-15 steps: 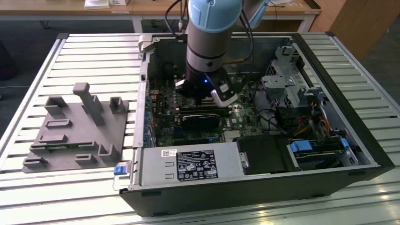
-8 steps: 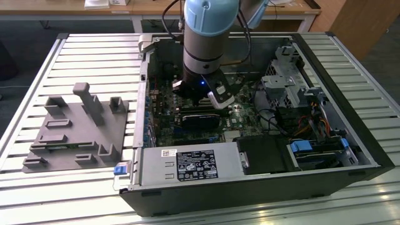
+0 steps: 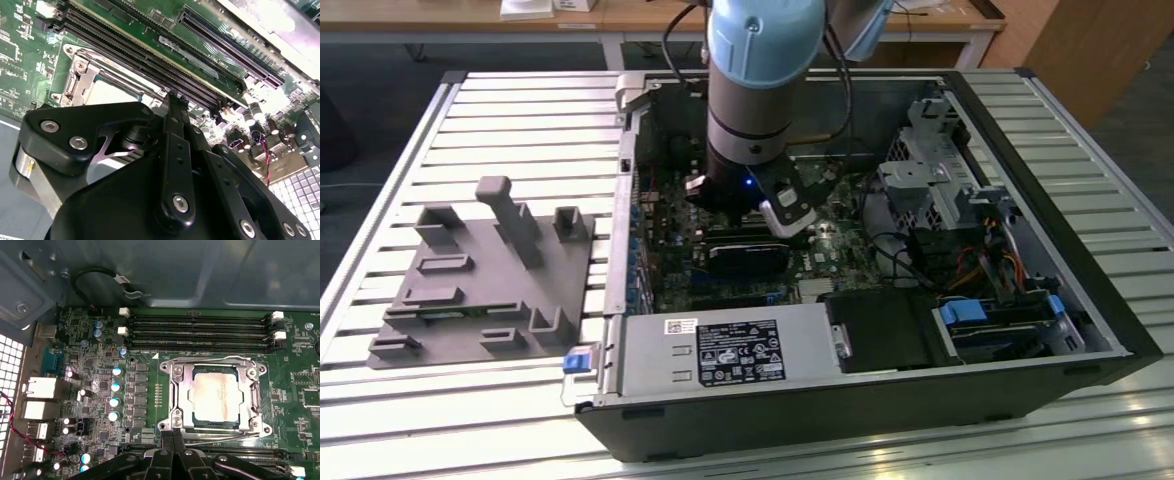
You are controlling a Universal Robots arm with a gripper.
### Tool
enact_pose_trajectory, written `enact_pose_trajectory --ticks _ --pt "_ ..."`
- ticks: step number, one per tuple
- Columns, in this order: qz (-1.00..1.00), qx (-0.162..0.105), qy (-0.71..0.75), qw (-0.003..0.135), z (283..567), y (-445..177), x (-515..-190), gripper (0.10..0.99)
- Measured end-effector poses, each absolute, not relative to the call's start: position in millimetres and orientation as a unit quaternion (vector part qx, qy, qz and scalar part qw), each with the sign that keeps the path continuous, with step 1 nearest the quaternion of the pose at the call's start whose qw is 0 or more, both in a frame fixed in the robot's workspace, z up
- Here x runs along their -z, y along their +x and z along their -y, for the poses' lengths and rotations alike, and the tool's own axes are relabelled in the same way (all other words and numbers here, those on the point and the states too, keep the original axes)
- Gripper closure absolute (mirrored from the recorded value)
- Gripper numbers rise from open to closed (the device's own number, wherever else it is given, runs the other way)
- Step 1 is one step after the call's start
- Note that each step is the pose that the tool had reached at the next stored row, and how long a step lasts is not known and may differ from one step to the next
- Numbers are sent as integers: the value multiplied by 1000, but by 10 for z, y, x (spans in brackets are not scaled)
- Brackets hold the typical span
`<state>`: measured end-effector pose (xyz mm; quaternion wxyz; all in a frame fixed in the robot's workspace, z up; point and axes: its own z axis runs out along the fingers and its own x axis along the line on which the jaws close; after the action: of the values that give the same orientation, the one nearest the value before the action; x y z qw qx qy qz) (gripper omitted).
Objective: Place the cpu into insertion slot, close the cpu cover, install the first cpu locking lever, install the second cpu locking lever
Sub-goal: 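Install the second cpu locking lever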
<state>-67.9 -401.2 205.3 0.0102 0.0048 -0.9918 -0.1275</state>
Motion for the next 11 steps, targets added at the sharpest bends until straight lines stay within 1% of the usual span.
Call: enact_pose_trajectory --ticks 11 --pt "990 139 5 10 4020 -687 -1996 965"
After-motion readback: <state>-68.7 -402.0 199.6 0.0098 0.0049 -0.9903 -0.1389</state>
